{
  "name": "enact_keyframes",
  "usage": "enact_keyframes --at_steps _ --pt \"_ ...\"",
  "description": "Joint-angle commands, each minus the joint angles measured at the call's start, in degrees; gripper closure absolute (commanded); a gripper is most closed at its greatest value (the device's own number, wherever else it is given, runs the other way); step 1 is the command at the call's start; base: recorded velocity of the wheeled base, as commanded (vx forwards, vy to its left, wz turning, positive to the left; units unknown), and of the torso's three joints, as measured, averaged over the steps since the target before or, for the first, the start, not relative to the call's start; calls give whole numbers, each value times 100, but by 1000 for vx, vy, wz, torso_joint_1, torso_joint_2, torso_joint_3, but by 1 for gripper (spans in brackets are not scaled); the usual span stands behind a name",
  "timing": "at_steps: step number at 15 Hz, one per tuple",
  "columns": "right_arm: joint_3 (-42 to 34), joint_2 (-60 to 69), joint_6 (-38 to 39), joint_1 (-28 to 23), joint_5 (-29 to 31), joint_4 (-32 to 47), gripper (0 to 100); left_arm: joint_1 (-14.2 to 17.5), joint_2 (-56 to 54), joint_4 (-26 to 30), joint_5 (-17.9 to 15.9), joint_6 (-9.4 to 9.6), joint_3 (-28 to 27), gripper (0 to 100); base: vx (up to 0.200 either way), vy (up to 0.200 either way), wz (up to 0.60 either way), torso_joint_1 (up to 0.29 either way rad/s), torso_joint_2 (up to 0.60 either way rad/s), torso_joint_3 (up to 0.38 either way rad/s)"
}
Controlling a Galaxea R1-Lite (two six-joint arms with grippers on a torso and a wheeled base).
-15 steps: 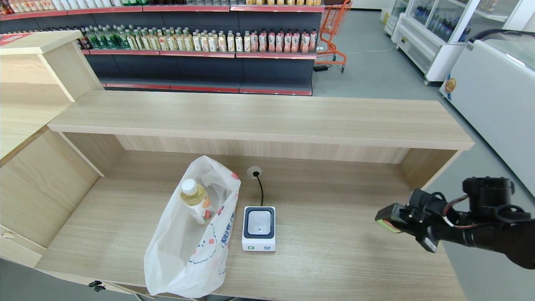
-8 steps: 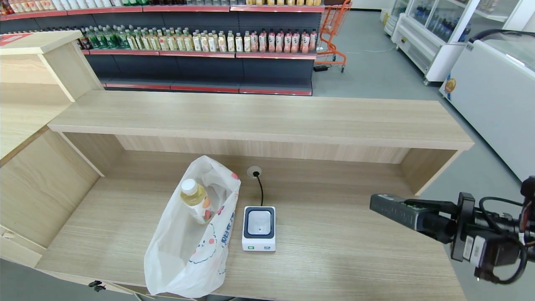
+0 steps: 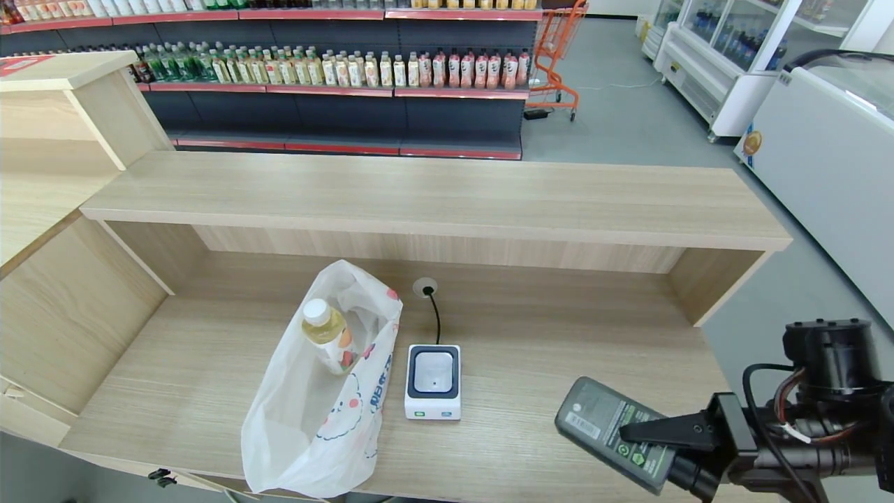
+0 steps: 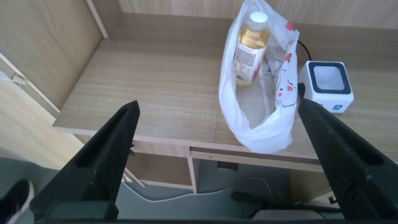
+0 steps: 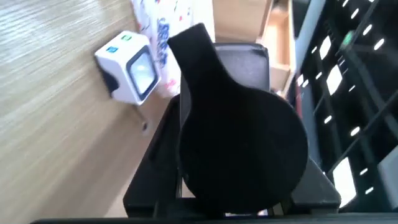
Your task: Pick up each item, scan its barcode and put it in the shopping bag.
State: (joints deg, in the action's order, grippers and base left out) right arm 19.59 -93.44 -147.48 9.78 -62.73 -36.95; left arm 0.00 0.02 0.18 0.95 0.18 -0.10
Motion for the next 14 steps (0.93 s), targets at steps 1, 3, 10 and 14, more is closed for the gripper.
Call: enact_keyframes --at_steps 1,3,10,14 --pt "124 -245 -448 516 -11 21 100 0 -2 -1 2 -1 1 0 0 0 0 0 0 0" --pt "291 -588 -773 552 -319 -111 100 0 -2 -1 2 -1 10 0 0 0 0 0 0 0" --pt "1091 -1115 -914 1448 -802 -137 100 0 -2 -1 2 -1 1 0 0 0 0 0 0 0" --pt "1135 -1132 -914 1589 -802 -128 100 0 -2 -1 2 -1 1 0 0 0 0 0 0 0"
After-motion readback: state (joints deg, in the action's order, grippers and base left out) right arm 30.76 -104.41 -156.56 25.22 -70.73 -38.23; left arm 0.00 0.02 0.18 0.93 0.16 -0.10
